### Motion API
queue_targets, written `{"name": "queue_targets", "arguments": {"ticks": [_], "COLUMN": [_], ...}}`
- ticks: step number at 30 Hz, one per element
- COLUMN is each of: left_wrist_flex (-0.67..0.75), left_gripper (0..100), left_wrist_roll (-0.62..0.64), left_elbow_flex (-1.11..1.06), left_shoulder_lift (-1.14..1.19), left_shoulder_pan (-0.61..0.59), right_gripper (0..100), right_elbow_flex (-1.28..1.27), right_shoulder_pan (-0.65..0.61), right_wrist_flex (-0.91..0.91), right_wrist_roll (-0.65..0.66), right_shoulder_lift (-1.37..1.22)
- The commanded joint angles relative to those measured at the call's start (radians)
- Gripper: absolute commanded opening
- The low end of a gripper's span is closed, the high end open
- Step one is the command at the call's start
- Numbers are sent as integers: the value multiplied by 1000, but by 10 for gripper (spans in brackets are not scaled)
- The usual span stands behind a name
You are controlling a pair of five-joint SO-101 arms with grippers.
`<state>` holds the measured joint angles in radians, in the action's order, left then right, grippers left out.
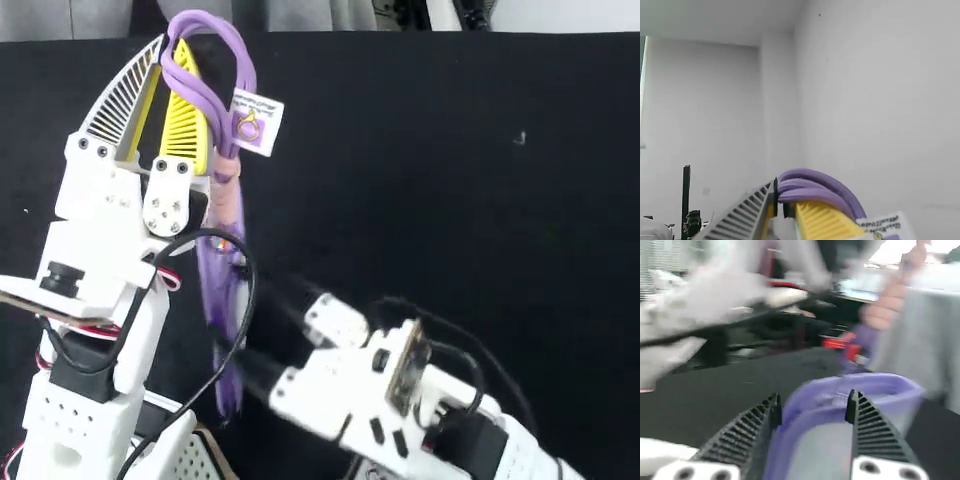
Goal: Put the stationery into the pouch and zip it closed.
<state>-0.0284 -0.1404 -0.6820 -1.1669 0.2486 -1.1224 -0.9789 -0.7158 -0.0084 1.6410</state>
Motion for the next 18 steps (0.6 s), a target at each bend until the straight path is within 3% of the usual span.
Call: {"name": "queue_targets", "arguments": {"ticks": [1, 7, 15, 18], "left_wrist_flex": [14, 14, 14, 14], "left_gripper": [29, 29, 29, 29], "left_wrist_roll": [-9, -6, -8, -8], "left_elbow_flex": [24, 51, 56, 56], "left_shoulder_lift": [-15, -15, -15, -15], "left_shoulder_pan": [-15, -16, -16, -16], "right_gripper": [219, 219, 219, 219], "right_elbow_flex": [33, 38, 56, 48], "right_shoulder_pan": [219, 399, 399, 344], "right_wrist_flex": [-94, -192, -204, -204], "right_wrist_roll": [0, 0, 0, 0], "right_shoulder_lift": [1, 1, 2, 2]}}
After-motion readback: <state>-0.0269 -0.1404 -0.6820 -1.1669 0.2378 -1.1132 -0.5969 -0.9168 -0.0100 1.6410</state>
